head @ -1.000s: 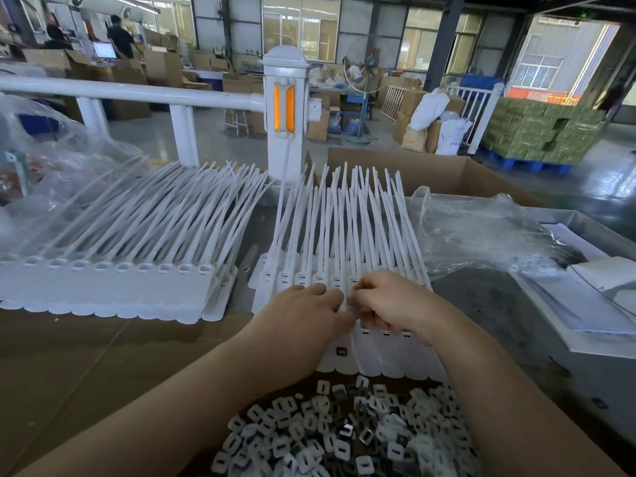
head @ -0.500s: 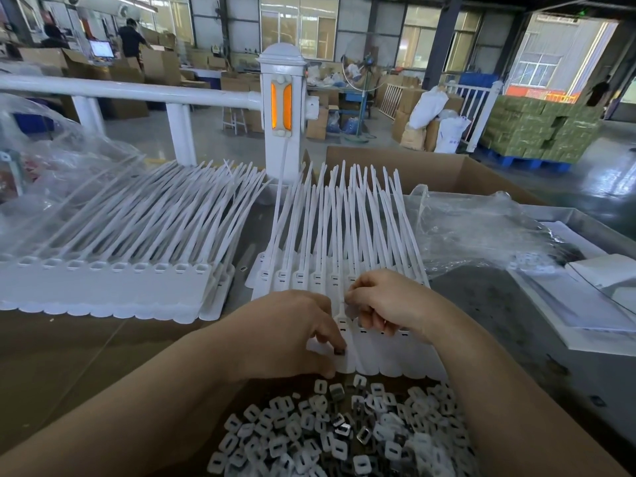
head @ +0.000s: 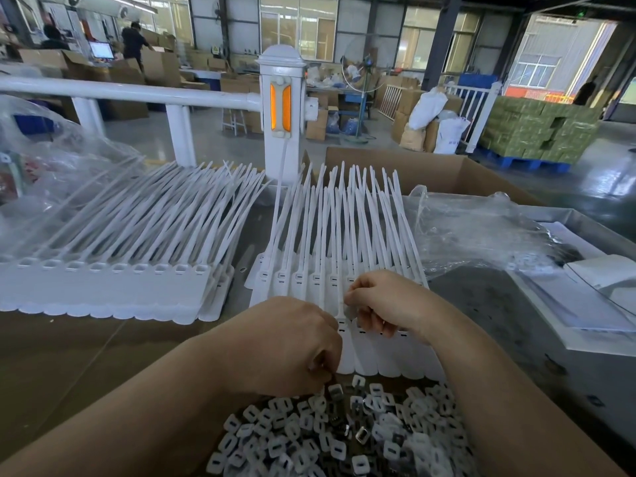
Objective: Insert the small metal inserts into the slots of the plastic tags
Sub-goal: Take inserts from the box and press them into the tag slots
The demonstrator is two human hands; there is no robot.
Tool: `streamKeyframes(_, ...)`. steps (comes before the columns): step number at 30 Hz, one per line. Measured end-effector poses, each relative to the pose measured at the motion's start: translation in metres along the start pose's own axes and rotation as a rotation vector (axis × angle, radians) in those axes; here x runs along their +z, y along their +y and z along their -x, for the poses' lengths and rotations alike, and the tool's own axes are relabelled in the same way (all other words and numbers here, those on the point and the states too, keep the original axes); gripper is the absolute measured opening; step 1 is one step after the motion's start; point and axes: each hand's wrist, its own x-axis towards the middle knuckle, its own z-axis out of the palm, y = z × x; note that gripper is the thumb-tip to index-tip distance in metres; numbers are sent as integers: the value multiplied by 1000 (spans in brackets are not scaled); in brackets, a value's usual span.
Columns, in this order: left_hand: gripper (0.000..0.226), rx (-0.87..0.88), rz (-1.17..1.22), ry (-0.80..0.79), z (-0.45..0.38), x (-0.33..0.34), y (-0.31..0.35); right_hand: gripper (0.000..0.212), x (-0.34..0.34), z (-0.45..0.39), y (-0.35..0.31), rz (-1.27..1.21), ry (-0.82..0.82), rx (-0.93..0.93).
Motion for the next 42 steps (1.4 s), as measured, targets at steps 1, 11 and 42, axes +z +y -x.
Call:
streamKeyframes(1, 16, -10, 11, -5, 0, 0, 0, 17, 0, 0, 0, -1, 2, -1)
streamKeyframes(11, 14, -92, 37, -92, -3, 6, -1, 18, 0, 0, -2, 0, 12, 18)
streamKeyframes(42, 19, -596, 959, 429, -12, 20, -18, 9, -2, 5, -8, -199, -44, -67)
